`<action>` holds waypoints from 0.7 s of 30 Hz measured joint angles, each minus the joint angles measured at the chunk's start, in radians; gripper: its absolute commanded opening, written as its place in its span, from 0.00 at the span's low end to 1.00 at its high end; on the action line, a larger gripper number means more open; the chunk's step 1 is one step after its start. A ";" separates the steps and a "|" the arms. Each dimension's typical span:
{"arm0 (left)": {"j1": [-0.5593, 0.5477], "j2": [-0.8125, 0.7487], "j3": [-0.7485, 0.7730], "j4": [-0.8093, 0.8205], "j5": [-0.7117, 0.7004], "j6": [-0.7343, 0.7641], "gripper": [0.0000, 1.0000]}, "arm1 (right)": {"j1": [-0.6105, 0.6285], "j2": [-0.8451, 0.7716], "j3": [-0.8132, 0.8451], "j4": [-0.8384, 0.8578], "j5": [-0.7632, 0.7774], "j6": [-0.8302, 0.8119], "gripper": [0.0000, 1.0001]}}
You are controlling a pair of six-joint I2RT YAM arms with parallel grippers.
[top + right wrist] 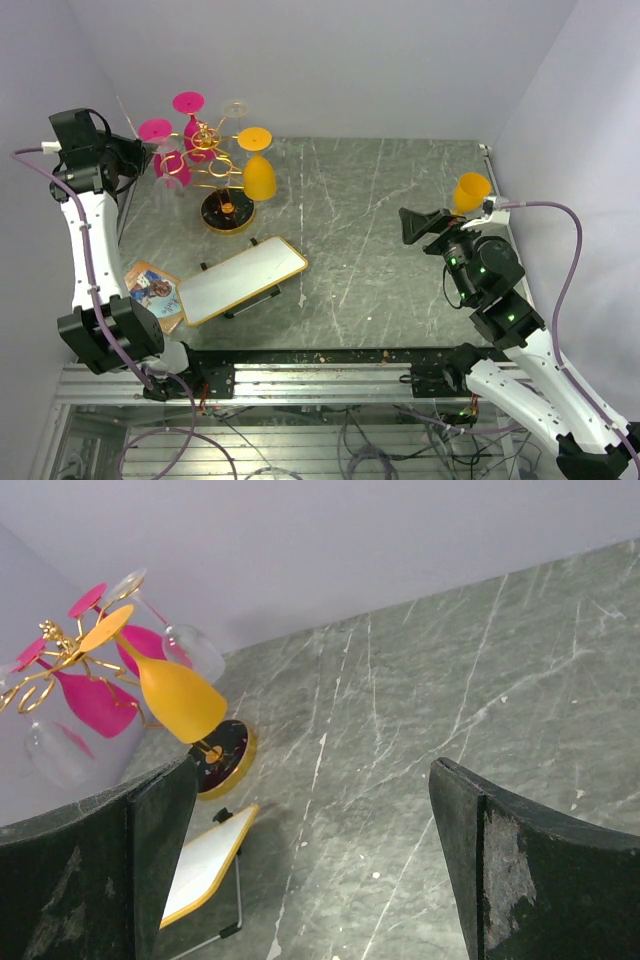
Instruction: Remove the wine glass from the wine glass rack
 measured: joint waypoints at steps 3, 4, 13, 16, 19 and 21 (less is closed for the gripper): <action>0.002 0.000 0.015 -0.075 -0.061 -0.026 0.07 | 0.000 0.000 0.000 0.000 0.000 0.000 1.00; 0.003 0.000 0.019 -0.098 -0.082 -0.034 0.07 | 0.000 0.000 0.000 0.000 0.000 0.000 1.00; 0.024 -0.064 0.047 -0.328 -0.353 -0.122 0.07 | 0.000 0.004 0.000 0.000 0.000 0.005 1.00; 0.027 -0.138 0.047 -0.400 -0.453 -0.149 0.07 | 0.000 0.013 0.000 0.000 -0.001 0.012 1.00; 0.028 -0.223 0.047 -0.433 -0.526 -0.167 0.07 | 0.000 0.024 0.000 -0.001 -0.002 0.017 1.00; 0.029 -0.289 0.047 -0.440 -0.554 -0.166 0.07 | 0.000 0.035 0.000 -0.002 -0.003 0.022 0.99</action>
